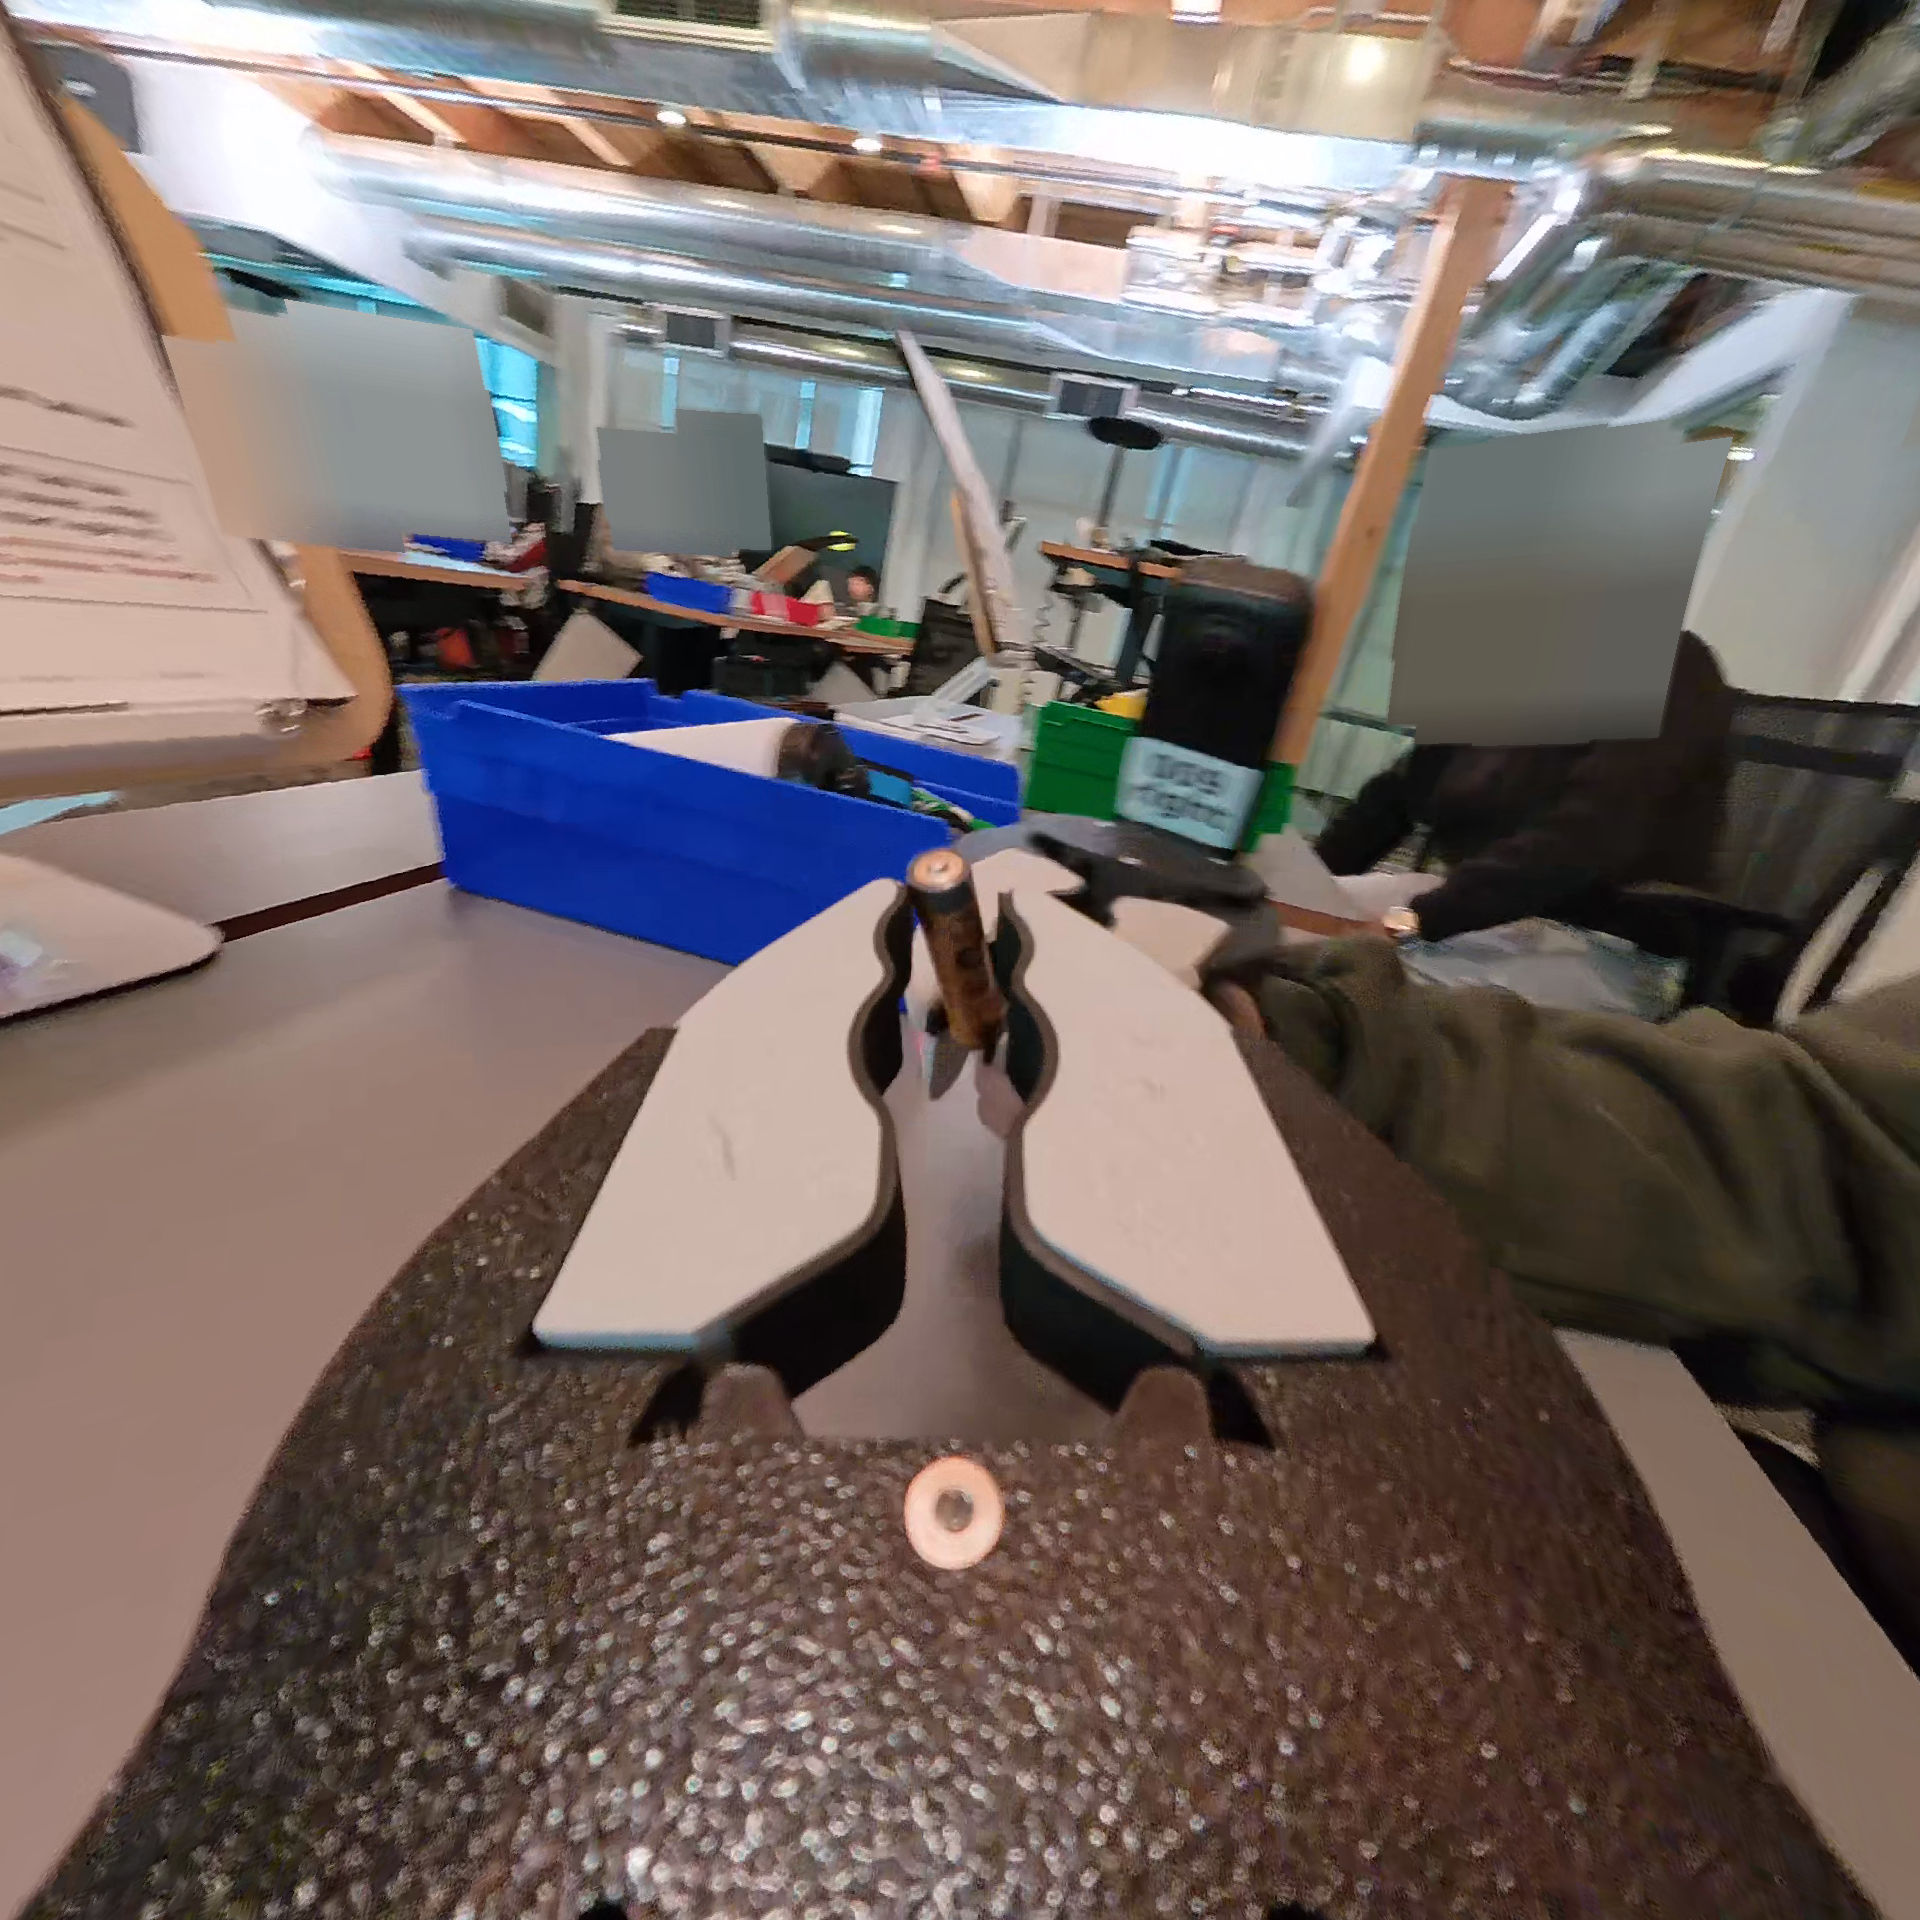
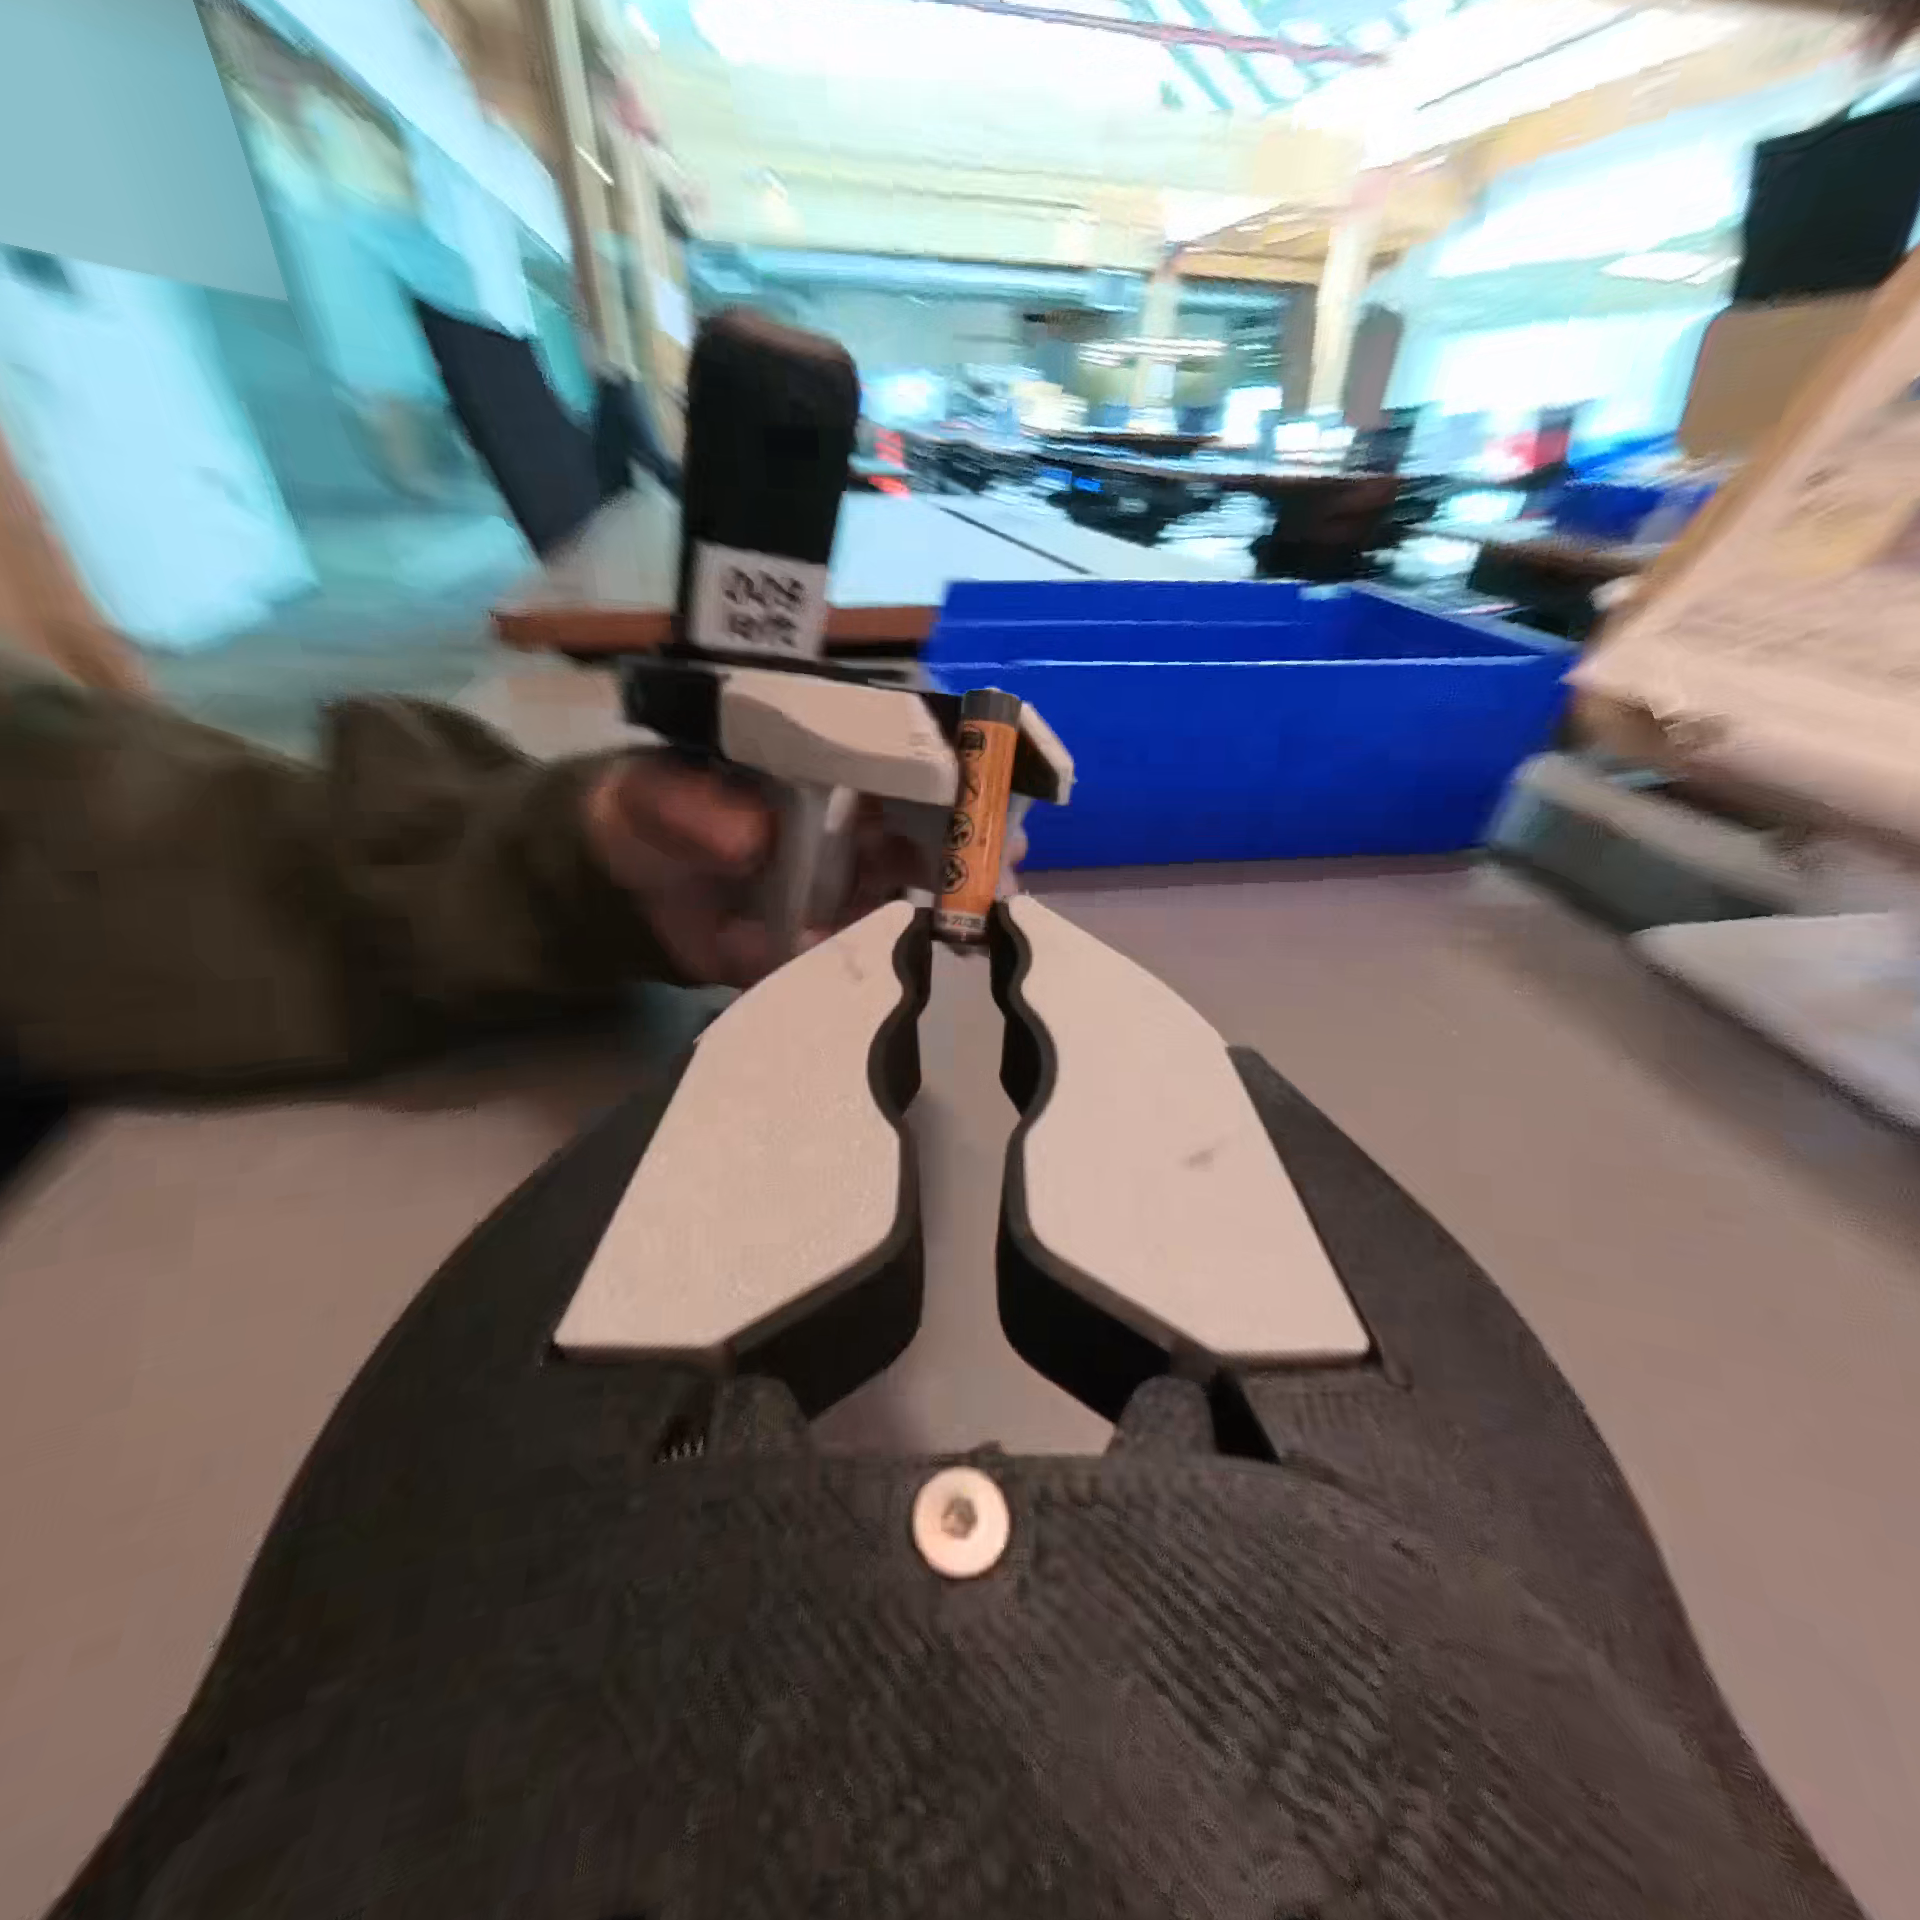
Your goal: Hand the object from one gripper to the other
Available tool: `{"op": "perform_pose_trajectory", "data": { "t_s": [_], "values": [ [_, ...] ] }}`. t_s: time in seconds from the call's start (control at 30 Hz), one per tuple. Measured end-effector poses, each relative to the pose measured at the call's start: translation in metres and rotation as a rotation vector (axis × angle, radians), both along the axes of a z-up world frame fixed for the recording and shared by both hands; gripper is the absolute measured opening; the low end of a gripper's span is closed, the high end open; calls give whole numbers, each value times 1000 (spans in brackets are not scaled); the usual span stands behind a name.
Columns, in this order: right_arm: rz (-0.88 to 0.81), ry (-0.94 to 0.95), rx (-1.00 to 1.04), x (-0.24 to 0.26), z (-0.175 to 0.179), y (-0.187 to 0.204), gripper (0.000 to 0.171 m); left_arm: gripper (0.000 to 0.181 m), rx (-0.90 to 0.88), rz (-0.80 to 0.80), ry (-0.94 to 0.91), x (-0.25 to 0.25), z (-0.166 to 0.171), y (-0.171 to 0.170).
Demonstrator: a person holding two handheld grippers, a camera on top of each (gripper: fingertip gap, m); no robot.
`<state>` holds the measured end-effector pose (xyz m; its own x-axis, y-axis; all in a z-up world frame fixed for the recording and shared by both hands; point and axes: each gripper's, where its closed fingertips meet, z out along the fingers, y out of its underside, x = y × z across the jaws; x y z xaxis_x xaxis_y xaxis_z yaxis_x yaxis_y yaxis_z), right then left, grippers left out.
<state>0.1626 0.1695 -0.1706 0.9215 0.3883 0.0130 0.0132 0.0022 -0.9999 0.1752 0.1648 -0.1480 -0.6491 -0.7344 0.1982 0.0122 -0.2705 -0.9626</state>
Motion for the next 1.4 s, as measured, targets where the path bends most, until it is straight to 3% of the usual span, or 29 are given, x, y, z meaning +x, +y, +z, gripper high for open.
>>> {"op": "perform_pose_trajectory", "data": {
  "t_s": [0.1,0.2,0.33,0.4,0.5,0.63,0.73,1.03,1.4],
  "values": [
    [213,283,-44,-11,7,-10,11,18,27,-92,-29,-10,2,-9],
    [298,384,-52,-17,10,-14,11,14,41,-122,-32,-13,1,-14],
    [312,416,-50,-20,12,-14,10,12,12,-146,-43,-15,5,-18],
    [198,410,-57,-6,6,-7,12,10,75,-59,-32,-7,2,-12],
    [71,395,-73,9,-1,-3,45,10,355,168,-95,3,-9,4],
    [151,605,-133,5,0,-2,48,10,905,380,-248,10,-24,11],
    [213,763,-155,5,0,-2,47,10,1130,393,-347,11,-31,-4],
    [343,830,-165,-6,6,-10,47,10,1031,344,-437,3,-20,-18],
    [600,1109,-177,-17,23,-22,48,10,881,272,-496,-8,-5,-30]
  ]
}}
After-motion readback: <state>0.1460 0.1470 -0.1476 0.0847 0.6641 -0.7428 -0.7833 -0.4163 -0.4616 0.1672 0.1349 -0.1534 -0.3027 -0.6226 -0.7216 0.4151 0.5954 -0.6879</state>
